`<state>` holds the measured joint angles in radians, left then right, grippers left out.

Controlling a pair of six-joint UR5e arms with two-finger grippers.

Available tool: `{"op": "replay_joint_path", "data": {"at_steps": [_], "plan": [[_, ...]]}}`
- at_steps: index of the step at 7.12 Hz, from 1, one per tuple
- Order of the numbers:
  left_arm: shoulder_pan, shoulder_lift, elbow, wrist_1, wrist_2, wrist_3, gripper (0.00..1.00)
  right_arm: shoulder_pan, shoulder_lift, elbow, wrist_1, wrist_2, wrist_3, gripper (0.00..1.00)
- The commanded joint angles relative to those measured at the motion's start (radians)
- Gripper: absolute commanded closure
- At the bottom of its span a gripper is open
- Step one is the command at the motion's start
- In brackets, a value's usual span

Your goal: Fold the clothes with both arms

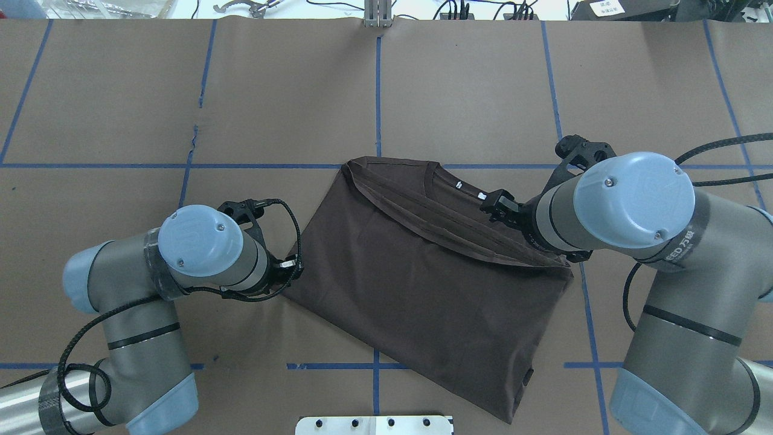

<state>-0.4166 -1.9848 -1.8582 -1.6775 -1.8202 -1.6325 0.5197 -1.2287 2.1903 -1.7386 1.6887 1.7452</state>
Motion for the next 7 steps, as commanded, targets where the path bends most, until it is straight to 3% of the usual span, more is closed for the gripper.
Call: {"op": "replay_joint_path", "data": {"at_steps": [1,7], "plan": [[0.007,-0.009,0.030,-0.001,0.002,-0.003,0.53,0.000,-0.008,-0.023,0.042,-0.001,0.004,0.00],[0.007,-0.011,0.059,-0.001,0.004,0.002,0.54,0.002,-0.011,-0.024,0.042,-0.010,0.004,0.00]]}}
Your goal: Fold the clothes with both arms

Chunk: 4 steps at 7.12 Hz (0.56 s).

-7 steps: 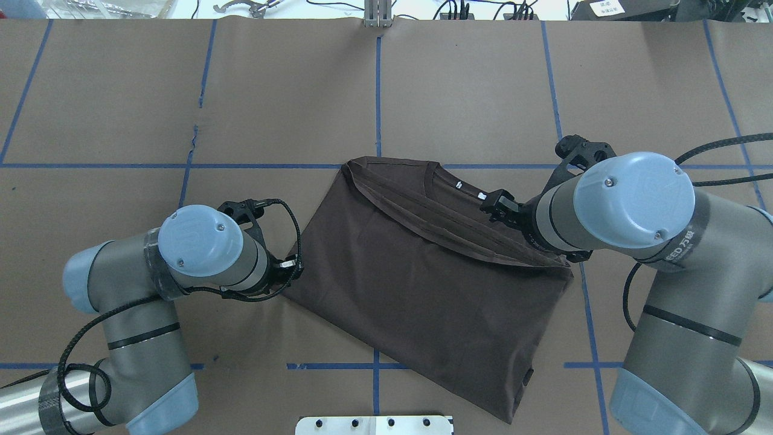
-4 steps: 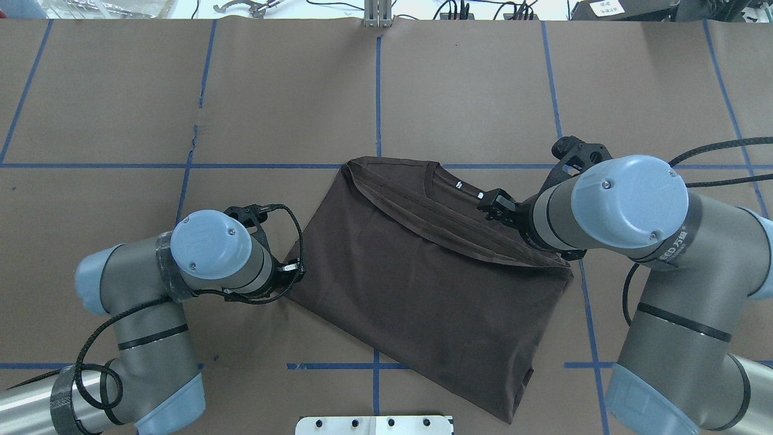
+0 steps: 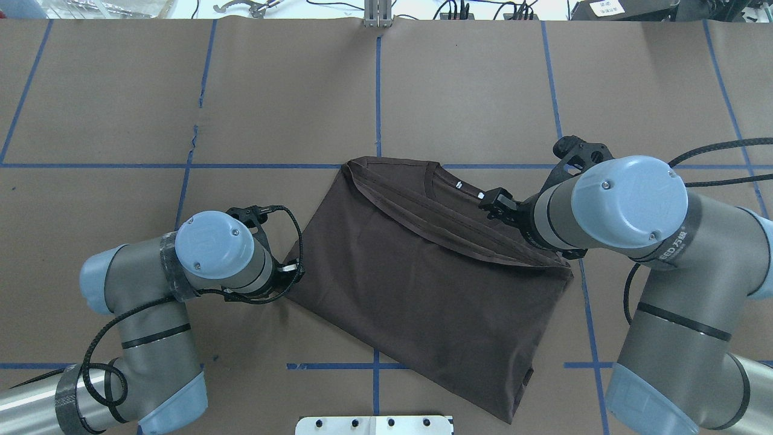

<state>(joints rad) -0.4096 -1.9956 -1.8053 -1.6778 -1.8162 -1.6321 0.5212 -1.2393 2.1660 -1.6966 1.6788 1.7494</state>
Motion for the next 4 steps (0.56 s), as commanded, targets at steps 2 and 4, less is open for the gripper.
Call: {"op": "replay_joint_path", "data": {"at_steps": [2,4], "plan": [[0.000,-0.008,0.017,0.000,0.000,0.001,0.56,0.002,0.000,0.003,0.000,-0.001,-0.001,0.00],[0.000,-0.009,0.032,0.000,0.000,0.001,0.64,0.002,-0.002,0.003,0.000,-0.001,0.001,0.00]]}}
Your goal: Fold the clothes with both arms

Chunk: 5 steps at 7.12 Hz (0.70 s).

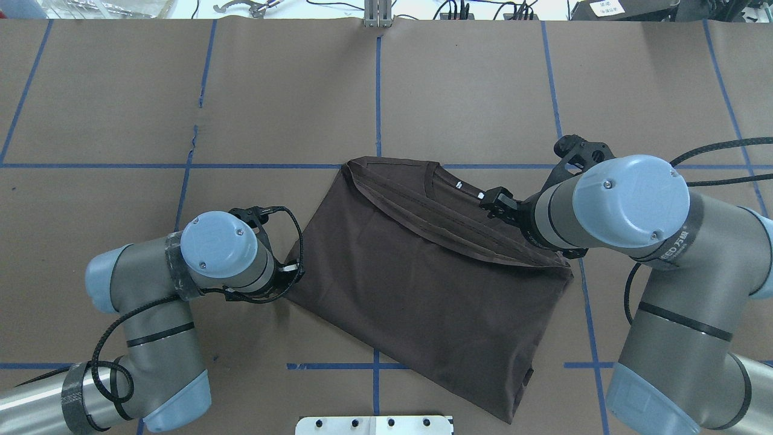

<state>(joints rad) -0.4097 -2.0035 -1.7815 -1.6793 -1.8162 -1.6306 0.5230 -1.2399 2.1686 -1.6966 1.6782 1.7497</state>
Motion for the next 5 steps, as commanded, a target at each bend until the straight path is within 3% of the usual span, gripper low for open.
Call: {"op": "replay_joint_path", "data": {"at_steps": [1,2,5], "plan": [[0.000,-0.001,0.010,0.001,0.000,-0.003,0.74,0.000,-0.001,0.000,0.000,0.000,0.001,0.00],[0.000,-0.001,-0.005,0.003,0.000,-0.002,1.00,0.000,-0.001,0.000,0.000,0.000,-0.001,0.00],[-0.014,-0.009,-0.050,0.010,-0.002,0.008,1.00,0.000,-0.001,-0.003,0.000,0.000,0.001,0.00]]}}
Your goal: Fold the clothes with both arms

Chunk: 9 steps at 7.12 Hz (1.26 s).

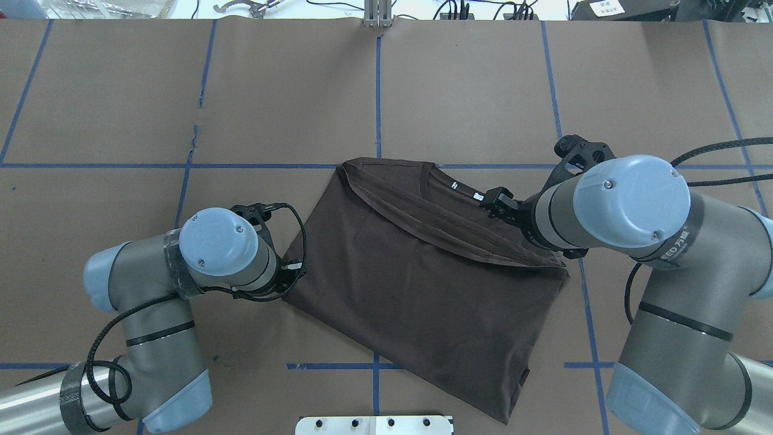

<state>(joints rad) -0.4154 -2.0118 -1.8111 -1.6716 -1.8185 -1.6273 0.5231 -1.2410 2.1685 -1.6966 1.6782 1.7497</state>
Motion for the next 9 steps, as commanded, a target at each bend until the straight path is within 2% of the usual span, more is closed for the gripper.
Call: {"op": "replay_joint_path", "data": {"at_steps": [1,3,4,6,7,8,9], "plan": [[-0.043,-0.005,-0.021,0.001,0.004,0.062,1.00,-0.002,-0.002,-0.007,0.000,-0.002,0.001,0.00],[-0.188,-0.022,0.016,-0.026,0.001,0.237,1.00,-0.005,0.006,-0.021,0.002,-0.014,0.001,0.00],[-0.250,-0.075,0.129,-0.101,0.001,0.247,1.00,-0.008,0.012,-0.021,0.005,-0.014,-0.001,0.00],[-0.339,-0.262,0.527,-0.411,0.001,0.242,1.00,-0.011,0.021,-0.021,0.008,-0.014,-0.012,0.00],[-0.376,-0.359,0.668,-0.484,0.001,0.241,1.00,-0.012,0.020,-0.027,0.062,-0.014,-0.010,0.00],[-0.391,-0.425,0.768,-0.528,0.002,0.241,1.00,-0.012,0.018,-0.076,0.168,-0.017,-0.001,0.00],[-0.404,-0.444,0.820,-0.589,0.002,0.241,1.00,-0.017,0.024,-0.113,0.204,-0.026,0.001,0.00]]}}
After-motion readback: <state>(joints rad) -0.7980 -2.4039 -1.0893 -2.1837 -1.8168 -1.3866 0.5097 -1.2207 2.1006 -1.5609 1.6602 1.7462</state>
